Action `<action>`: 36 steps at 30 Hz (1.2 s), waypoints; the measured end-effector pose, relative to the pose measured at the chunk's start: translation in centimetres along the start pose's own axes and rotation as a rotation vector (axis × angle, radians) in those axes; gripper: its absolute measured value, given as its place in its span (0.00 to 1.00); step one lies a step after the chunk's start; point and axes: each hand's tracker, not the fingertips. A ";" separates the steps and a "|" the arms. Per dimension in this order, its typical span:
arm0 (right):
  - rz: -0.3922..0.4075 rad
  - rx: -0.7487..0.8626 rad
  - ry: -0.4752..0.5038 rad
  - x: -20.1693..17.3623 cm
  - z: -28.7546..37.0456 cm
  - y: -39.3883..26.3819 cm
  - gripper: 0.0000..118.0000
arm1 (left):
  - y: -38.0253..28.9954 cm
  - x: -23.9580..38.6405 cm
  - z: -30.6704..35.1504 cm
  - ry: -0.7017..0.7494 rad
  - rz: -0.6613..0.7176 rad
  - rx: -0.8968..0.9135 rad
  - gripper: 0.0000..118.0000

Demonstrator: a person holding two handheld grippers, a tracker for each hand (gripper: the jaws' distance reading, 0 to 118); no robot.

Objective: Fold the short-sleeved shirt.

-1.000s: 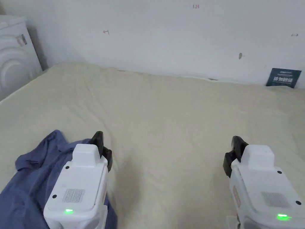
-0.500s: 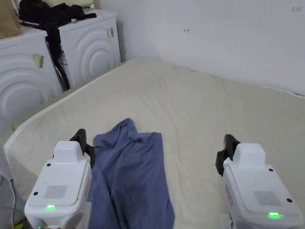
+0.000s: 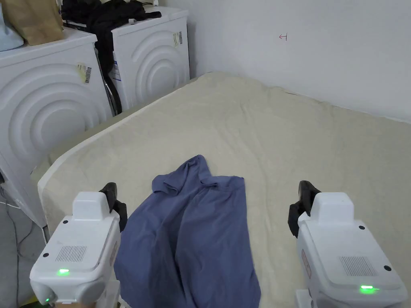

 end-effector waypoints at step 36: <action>-0.064 -0.153 -0.249 12.1 0.2 -4.6 0.01 | -8.0 11.1 -20.1 -0.240 0.032 -0.790 0.04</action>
